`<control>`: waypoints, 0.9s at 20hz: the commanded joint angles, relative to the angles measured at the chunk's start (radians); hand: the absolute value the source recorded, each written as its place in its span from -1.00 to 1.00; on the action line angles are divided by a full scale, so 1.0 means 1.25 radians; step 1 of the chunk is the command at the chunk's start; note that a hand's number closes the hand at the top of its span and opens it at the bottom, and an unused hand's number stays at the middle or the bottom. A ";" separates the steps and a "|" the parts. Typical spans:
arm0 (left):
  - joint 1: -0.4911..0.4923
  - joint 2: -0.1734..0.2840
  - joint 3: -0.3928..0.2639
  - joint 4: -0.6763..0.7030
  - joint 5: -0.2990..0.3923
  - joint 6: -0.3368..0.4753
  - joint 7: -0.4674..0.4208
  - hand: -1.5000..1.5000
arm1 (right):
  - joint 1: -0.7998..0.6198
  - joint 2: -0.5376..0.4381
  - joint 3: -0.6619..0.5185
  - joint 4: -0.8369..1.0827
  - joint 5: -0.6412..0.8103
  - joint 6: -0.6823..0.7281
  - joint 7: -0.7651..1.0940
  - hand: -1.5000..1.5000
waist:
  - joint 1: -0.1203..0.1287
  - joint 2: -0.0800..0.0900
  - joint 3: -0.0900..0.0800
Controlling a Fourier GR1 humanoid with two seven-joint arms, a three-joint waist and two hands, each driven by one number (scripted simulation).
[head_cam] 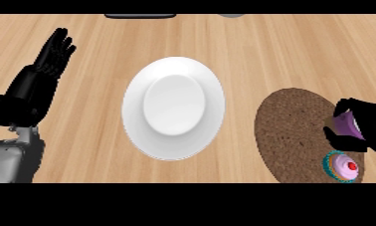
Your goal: Pick the can from the placemat and place it in the plate
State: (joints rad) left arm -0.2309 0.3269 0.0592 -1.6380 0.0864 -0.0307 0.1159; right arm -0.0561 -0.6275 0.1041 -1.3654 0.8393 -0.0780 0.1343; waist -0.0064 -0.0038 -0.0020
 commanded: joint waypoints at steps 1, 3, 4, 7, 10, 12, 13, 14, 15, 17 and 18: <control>-0.052 0.002 0.021 0.060 0.006 -0.012 -0.007 0.00 | 0.043 -0.020 -0.036 -0.129 -0.075 0.047 -0.052 1.00 | -0.009 0.002 0.001; 0.019 -0.014 -0.007 -0.026 -0.012 0.009 0.016 0.00 | 0.064 0.001 -0.035 -0.240 -0.102 0.048 -0.029 1.00 | -0.007 -0.003 0.001; 0.009 -0.006 0.005 -0.007 -0.002 -0.005 -0.003 0.00 | 0.067 -0.001 -0.047 -0.248 -0.133 0.029 -0.091 1.00 | -0.010 -0.003 0.001; -0.032 -0.015 0.007 0.032 -0.018 0.016 0.002 0.00 | 0.060 0.049 -0.017 -0.386 -0.182 0.055 -0.069 1.00 | -0.020 -0.003 0.001; -0.024 0.014 0.037 0.018 0.018 -0.020 0.010 0.00 | 0.090 0.069 -0.017 -0.491 -0.253 0.096 -0.056 1.00 | -0.012 -0.003 0.001; -0.032 -0.009 0.007 -0.002 -0.015 0.005 0.017 0.00 | 0.047 0.086 -0.016 -0.532 -0.289 0.131 -0.014 1.00 | -0.004 -0.001 0.001; -0.006 -0.036 -0.023 0.009 -0.048 0.022 -0.007 0.00 | 0.002 0.108 0.008 -0.541 -0.285 0.142 0.025 1.00 | 0.003 0.001 0.001; 0.015 -0.039 -0.018 0.002 -0.030 0.006 -0.026 0.00 | 0.008 0.123 0.048 -0.590 -0.262 0.158 0.076 1.00 | 0.004 0.000 0.000; -0.016 -0.016 -0.009 -0.024 -0.017 -0.009 0.036 0.00 | 0.046 0.142 0.058 -0.579 -0.241 0.124 0.023 1.00 | 0.003 0.001 0.001; -0.056 -0.015 0.014 0.033 0.000 -0.021 0.028 0.00 | -0.062 0.172 0.098 -0.554 -0.225 0.171 0.110 1.00 | 0.007 0.003 0.001; -0.029 -0.023 0.012 0.021 -0.006 -0.019 0.015 0.00 | -0.066 0.193 0.113 -0.571 -0.213 0.173 0.134 1.00 | 0.007 0.003 0.001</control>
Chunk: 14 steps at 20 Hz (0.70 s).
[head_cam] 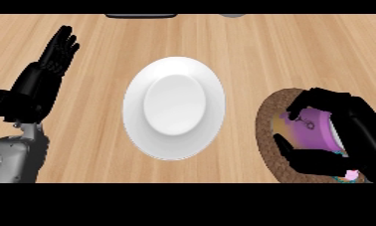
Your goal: Pick the can from the placemat and place it in the plate
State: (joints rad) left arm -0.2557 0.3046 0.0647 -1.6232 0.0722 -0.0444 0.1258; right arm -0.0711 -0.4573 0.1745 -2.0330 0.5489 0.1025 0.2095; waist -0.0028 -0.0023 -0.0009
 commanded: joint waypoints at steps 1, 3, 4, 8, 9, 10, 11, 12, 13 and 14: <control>0.026 -0.008 -0.004 -0.013 -0.016 -0.002 -0.022 0.00 | -0.103 0.083 0.107 -0.066 0.061 0.043 0.167 1.00 | 0.010 0.001 0.000; -0.011 -0.011 0.001 -0.011 0.003 -0.014 0.002 0.00 | -0.178 0.113 0.109 -0.019 0.049 0.077 0.186 1.00 | 0.009 0.002 0.000; -0.005 -0.024 -0.010 0.019 -0.032 0.000 -0.024 0.00 | -0.163 0.141 0.137 0.031 0.092 0.046 0.146 1.00 | 0.006 0.002 0.000; -0.023 -0.010 0.010 0.000 -0.014 -0.007 0.006 0.00 | -0.273 0.280 0.212 0.142 0.128 0.013 0.221 1.00 | 0.014 0.003 0.000; -0.002 -0.012 0.018 0.030 -0.010 -0.023 -0.045 0.00 | -0.276 0.298 0.225 0.168 0.148 0.004 0.215 1.00 | 0.011 0.003 0.000; 0.011 -0.006 0.015 -0.014 -0.002 -0.029 0.002 0.00 | -0.341 0.309 0.178 0.220 0.124 0.029 0.223 1.00 | 0.013 0.003 0.000; -0.008 0.009 0.032 -0.039 0.003 -0.025 0.029 0.00 | -0.356 0.308 0.145 0.274 0.100 0.029 0.186 1.00 | 0.014 0.003 0.001; -0.050 0.017 0.050 0.034 0.018 -0.045 0.012 0.00 | -0.346 0.348 0.180 0.271 0.132 0.002 0.206 1.00 | 0.008 0.003 0.000; 0.016 -0.020 0.015 -0.001 -0.023 -0.017 -0.024 0.00 | -0.369 0.355 0.162 0.312 0.123 0.016 0.202 1.00 | 0.010 0.003 0.001; -0.023 -0.004 0.029 0.012 0.002 -0.030 0.008 0.00 | -0.447 0.362 0.171 0.409 0.115 -0.040 0.226 1.00 | 0.020 0.005 0.000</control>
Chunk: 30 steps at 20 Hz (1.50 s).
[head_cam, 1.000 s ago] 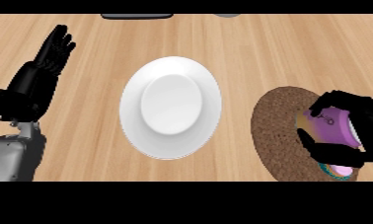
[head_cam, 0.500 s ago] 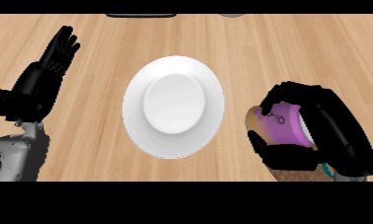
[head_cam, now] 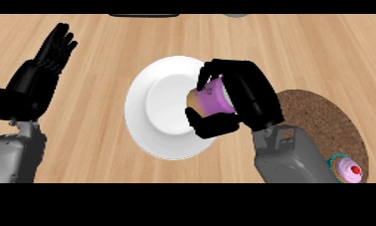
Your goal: Pick the can from the placemat and place it in the plate
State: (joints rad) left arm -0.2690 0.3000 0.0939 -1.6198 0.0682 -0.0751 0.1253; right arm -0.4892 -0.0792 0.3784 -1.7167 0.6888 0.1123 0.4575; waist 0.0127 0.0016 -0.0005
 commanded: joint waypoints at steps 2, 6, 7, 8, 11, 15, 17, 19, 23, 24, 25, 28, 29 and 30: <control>-0.038 -0.004 -0.011 -0.001 -0.008 -0.003 0.029 0.00 | -0.126 0.061 0.083 0.216 0.007 -0.125 0.048 1.00 | 0.007 0.002 0.000; -0.008 -0.010 -0.002 -0.017 -0.009 -0.002 0.025 0.00 | -0.201 0.062 0.143 0.349 -0.002 -0.218 0.081 1.00 | 0.008 0.001 0.000; -0.020 -0.005 0.003 0.015 -0.003 -0.021 -0.001 0.00 | -0.218 0.063 0.137 0.396 -0.011 -0.227 0.056 1.00 | 0.006 0.002 0.000; -0.005 -0.020 -0.005 0.010 -0.016 -0.004 -0.004 0.00 | -0.248 0.063 0.172 0.440 -0.029 -0.270 0.067 1.00 | 0.012 0.003 0.000; -0.008 -0.018 -0.004 0.031 -0.025 -0.016 -0.039 0.00 | -0.298 0.063 0.194 0.541 -0.072 -0.301 0.031 1.00 | 0.010 0.003 0.000; 0.002 -0.051 -0.031 0.000 -0.032 0.002 -0.017 0.00 | -0.308 0.063 0.194 0.648 -0.194 -0.390 0.011 1.00 | 0.030 0.006 0.000; -0.033 -0.060 -0.039 0.005 -0.042 0.018 0.020 0.00 | -0.334 0.063 0.247 0.659 -0.249 -0.419 0.040 -1.00 | 0.024 0.004 0.001; -0.098 -0.051 -0.038 0.021 -0.040 0.013 0.044 0.00 | -0.351 0.063 0.270 0.706 -0.323 -0.434 -0.006 -1.00 | 0.042 0.011 0.001; -0.054 -0.064 -0.049 0.012 -0.039 0.001 0.004 0.00 | -0.339 0.063 0.305 0.709 -0.439 -0.493 -0.100 -1.00 | 0.052 0.012 0.001; -0.070 -0.044 -0.039 0.016 -0.029 -0.017 0.015 0.00 | -0.348 0.063 0.289 0.705 -0.457 -0.524 -0.120 -1.00 | 0.064 0.016 0.001; -0.061 -0.018 0.004 0.027 -0.001 -0.035 -0.003 0.00 | -0.362 0.063 0.276 0.711 -0.479 -0.513 -0.145 -1.00 | 0.047 0.011 0.001; -0.064 -0.046 -0.025 0.026 -0.030 -0.006 0.014 0.00 | -0.338 0.063 0.252 0.697 -0.521 -0.604 -0.223 -1.00 | 0.040 0.010 0.001; -0.054 -0.043 -0.023 0.031 -0.032 -0.012 -0.006 0.00 | -0.340 0.063 0.257 0.708 -0.544 -0.633 -0.237 -1.00 | 0.046 0.012 0.001; -0.045 -0.025 -0.007 0.012 -0.018 -0.025 0.004 0.00 | -0.358 0.063 0.222 0.705 -0.569 -0.612 -0.251 -1.00 | 0.039 0.008 0.001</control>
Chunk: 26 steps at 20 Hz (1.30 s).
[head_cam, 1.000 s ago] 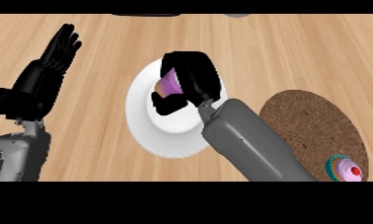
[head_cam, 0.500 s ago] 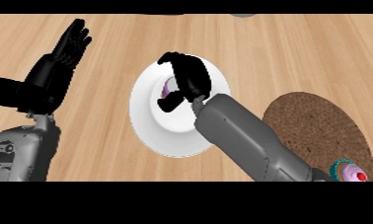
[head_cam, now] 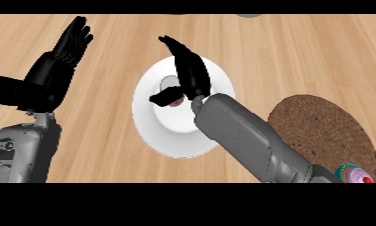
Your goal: Pick the can from the placemat and place it in the plate
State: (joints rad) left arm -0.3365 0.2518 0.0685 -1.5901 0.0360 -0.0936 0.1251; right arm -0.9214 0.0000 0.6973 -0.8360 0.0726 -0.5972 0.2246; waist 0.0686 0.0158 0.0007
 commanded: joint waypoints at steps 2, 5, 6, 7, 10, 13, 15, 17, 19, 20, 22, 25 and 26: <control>0.022 0.002 0.002 0.016 -0.012 -0.006 -0.037 0.00 | 0.007 0.000 -0.051 -0.005 -0.144 -0.046 -0.115 -1.00 | -0.007 0.000 0.000; 0.026 0.020 0.036 0.051 0.000 -0.020 -0.069 0.00 | -0.012 0.000 -0.094 0.000 -0.190 -0.032 -0.128 -1.00 | -0.029 -0.005 -0.001; 0.076 0.012 0.026 -0.021 -0.004 -0.005 -0.030 0.00 | 0.033 0.000 -0.101 -0.027 -0.171 -0.051 -0.155 -1.00 | -0.036 -0.011 0.000; 0.067 0.007 0.027 -0.016 0.001 -0.003 -0.021 0.00 | 0.019 0.000 -0.132 -0.041 -0.171 -0.038 -0.136 -1.00 | -0.044 -0.012 0.000; 0.068 0.011 0.042 -0.028 0.002 0.002 -0.018 0.00 | 0.064 -0.059 -0.206 -0.027 -0.207 0.047 -0.215 -1.00 | -0.047 -0.011 0.000; 0.069 0.002 0.027 -0.035 -0.008 0.005 -0.008 0.00 | 0.128 -0.137 -0.249 -0.082 -0.236 0.109 -0.242 -1.00 | -0.055 -0.013 0.000; 0.027 0.007 0.047 0.035 -0.014 0.008 -0.033 0.00 | 0.180 -0.133 -0.241 -0.165 -0.223 0.110 -0.238 -1.00 | -0.063 -0.014 -0.001; 0.048 0.035 0.053 -0.053 0.014 -0.020 0.024 0.00 | 0.223 -0.201 -0.276 -0.197 -0.248 0.165 -0.269 -1.00 | -0.061 -0.016 0.000; 0.091 0.008 0.054 -0.031 0.003 -0.012 -0.036 0.00 | 0.246 -0.200 -0.299 -0.183 -0.234 0.193 -0.298 -1.00 | -0.055 -0.013 -0.001; 0.053 0.032 0.066 -0.034 0.019 -0.025 0.027 0.00 | 0.257 -0.224 -0.302 -0.191 -0.232 0.227 -0.309 -1.00 | -0.056 -0.013 0.000; 0.047 -0.014 0.021 -0.010 -0.032 0.013 -0.008 0.00 | 0.311 -0.259 -0.319 -0.232 -0.241 0.264 -0.323 -1.00 | -0.060 -0.013 0.000; 0.086 0.004 0.046 -0.082 0.004 -0.011 0.038 0.00 | 0.336 -0.305 -0.344 -0.273 -0.231 0.304 -0.282 -1.00 | -0.057 -0.015 -0.001; 0.025 0.009 0.045 -0.033 -0.004 -0.004 0.044 0.00 | 0.298 -0.331 -0.397 -0.171 -0.267 0.377 -0.365 -1.00 | -0.055 -0.012 0.000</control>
State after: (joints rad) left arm -0.2587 0.2595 0.1212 -1.6377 0.0280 -0.1022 0.1344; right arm -0.5729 -0.3422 0.2749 -1.0917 -0.2350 -0.2445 -0.1590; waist -0.0016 -0.0008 0.0001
